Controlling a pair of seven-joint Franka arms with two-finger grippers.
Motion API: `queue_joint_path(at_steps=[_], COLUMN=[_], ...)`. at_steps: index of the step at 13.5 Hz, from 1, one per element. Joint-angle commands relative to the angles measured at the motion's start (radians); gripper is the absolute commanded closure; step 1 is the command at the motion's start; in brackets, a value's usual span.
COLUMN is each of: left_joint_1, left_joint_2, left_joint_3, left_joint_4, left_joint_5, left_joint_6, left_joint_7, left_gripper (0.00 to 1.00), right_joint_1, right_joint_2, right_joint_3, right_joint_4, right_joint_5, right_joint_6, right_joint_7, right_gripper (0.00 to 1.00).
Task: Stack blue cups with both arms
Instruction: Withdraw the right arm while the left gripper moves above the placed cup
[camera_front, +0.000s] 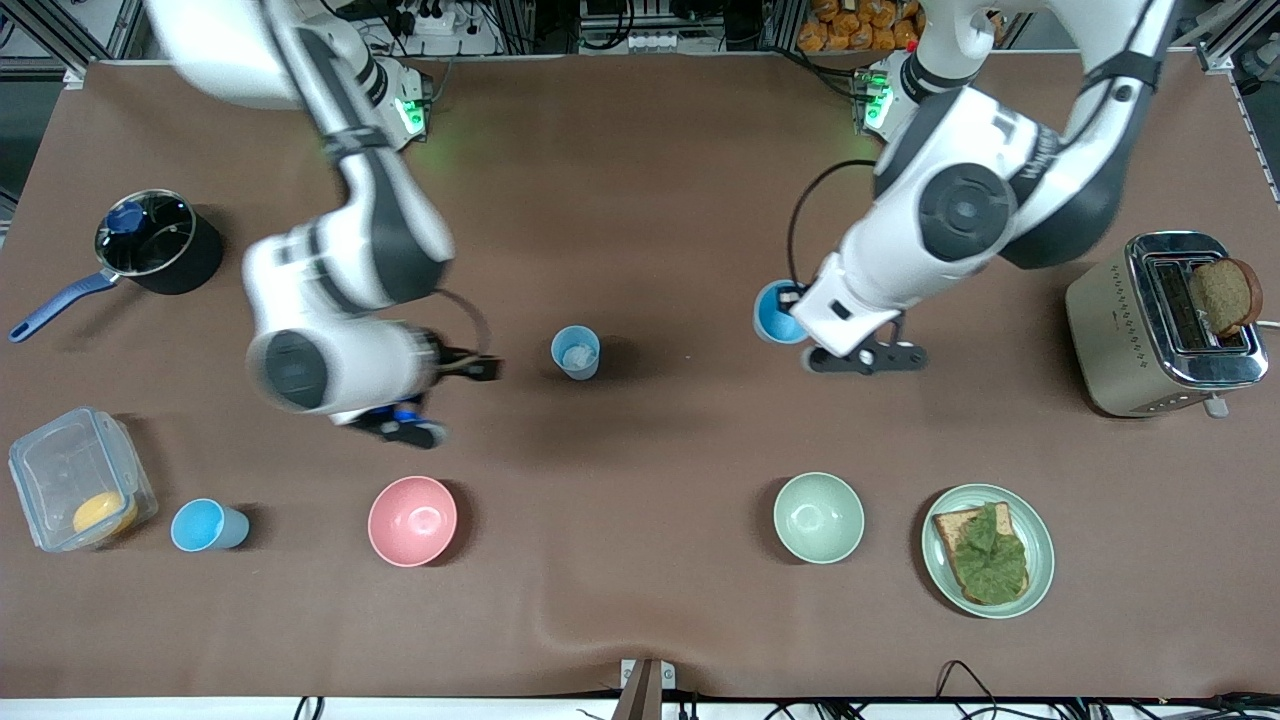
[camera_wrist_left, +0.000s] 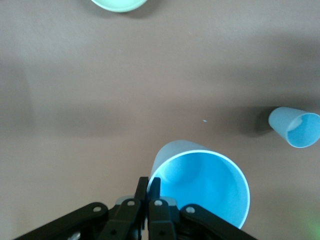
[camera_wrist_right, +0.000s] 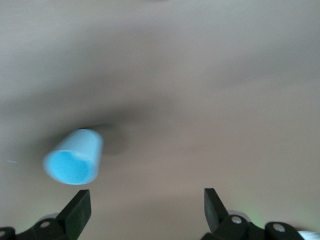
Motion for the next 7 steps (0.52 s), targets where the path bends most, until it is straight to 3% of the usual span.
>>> queue_joint_path(at_steps=[1, 4, 7], left_joint_1=[-0.094, -0.184, -0.270], left_joint_2=[0.035, 0.064, 0.102], left_joint_3=[0.007, 0.009, 0.012], left_joint_4=[0.063, 0.068, 0.067], left_joint_5=[-0.017, -0.016, -0.008], left_joint_6=[-0.016, 0.079, 0.218], left_joint_7=[-0.156, -0.279, -0.353], left_gripper=[1.00, 1.00, 1.00], right_joint_1=[-0.095, -0.183, -0.231], right_joint_2=[-0.041, -0.061, -0.210], right_joint_3=[0.020, 0.019, 0.020], right_joint_4=[-0.026, -0.030, -0.146], right_joint_5=[-0.078, -0.127, -0.154], right_joint_6=[-0.051, -0.062, -0.023], right_joint_7=[-0.177, -0.389, -0.385], right_gripper=[0.00, 0.00, 0.00])
